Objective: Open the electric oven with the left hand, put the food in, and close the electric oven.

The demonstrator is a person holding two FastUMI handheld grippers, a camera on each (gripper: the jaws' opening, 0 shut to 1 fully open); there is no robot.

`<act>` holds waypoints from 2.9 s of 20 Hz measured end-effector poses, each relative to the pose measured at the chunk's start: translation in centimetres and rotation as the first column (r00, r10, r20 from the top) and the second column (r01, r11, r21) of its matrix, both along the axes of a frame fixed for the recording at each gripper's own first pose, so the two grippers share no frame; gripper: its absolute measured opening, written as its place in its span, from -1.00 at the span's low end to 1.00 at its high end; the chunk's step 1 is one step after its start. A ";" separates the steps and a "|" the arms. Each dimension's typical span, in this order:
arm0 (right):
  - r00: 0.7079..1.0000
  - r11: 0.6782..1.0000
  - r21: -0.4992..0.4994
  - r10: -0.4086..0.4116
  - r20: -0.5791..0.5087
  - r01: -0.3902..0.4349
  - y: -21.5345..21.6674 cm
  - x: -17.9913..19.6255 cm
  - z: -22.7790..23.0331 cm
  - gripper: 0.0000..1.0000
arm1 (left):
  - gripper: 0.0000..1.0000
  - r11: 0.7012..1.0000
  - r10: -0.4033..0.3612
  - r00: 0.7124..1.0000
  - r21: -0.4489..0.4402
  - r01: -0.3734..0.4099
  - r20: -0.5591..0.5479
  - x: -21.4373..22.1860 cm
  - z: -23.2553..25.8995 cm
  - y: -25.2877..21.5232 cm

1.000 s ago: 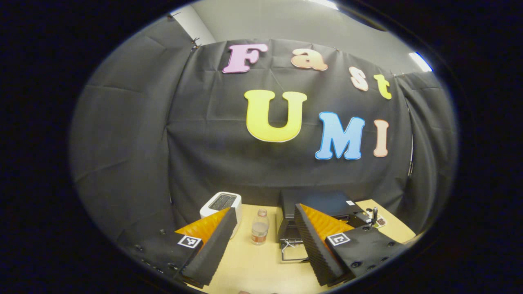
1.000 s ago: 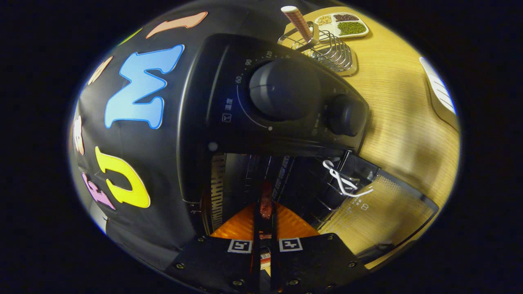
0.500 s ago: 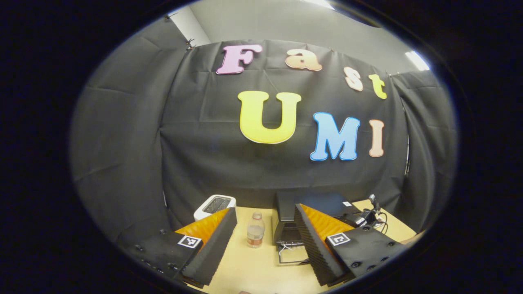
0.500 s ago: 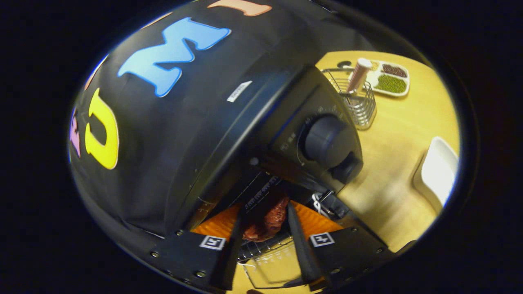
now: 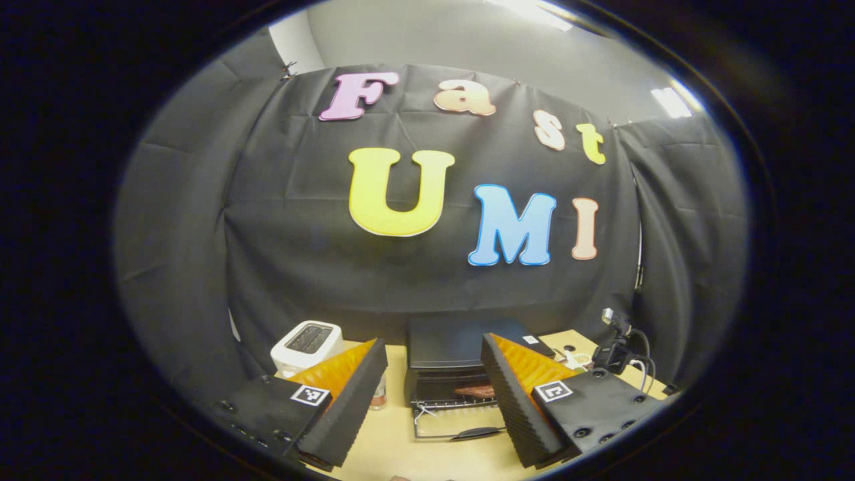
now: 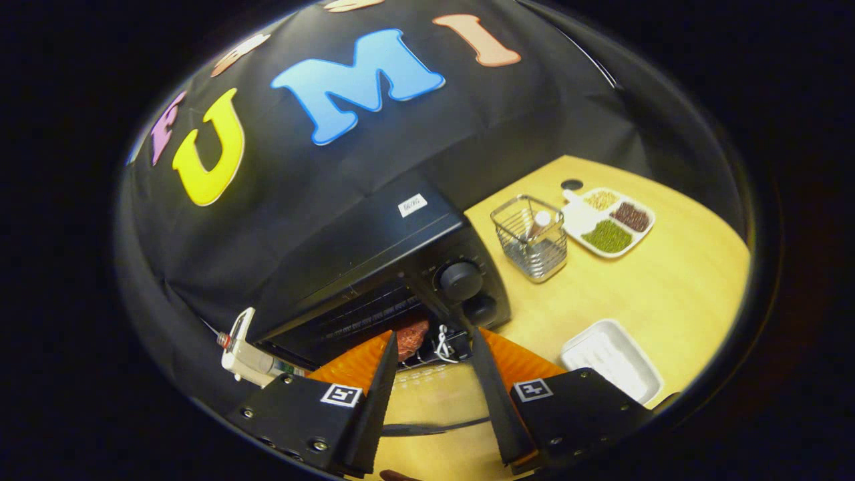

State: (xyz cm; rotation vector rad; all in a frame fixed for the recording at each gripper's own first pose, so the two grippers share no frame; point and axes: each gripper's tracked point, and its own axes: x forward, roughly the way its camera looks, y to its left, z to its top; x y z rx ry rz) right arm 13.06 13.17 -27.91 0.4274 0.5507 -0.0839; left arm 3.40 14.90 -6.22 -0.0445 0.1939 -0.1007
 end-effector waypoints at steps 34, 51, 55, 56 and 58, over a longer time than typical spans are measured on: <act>0.897 0.937 -0.347 0.181 0.403 -0.032 -11.9 -9.8 23.5 0.91 | 0.92 0.998 -0.037 0.955 0.030 0.048 -0.293 0.9 -11.7 -14.5; 0.967 0.938 -0.344 0.048 0.250 0.042 -18.4 -12.4 17.3 0.92 | 0.92 0.987 -0.005 0.597 0.093 0.134 -0.802 -0.8 -35.6 -12.0; 0.971 0.931 -0.358 0.019 0.238 0.070 -19.4 -12.9 16.8 0.91 | 1.00 0.989 0.000 0.532 0.078 0.125 -0.847 -0.2 -38.1 -11.9; 0.972 0.931 -0.358 0.011 0.236 0.076 -19.6 -13.0 16.9 0.92 | 0.93 0.989 0.003 0.521 0.080 0.126 -0.854 0.0 -38.6 -11.7; 0.972 0.930 -0.357 -0.002 0.234 0.088 -19.8 -13.1 16.7 0.91 | 1.00 0.987 0.006 0.496 0.083 0.134 -0.868 0.1 -39.7 -11.5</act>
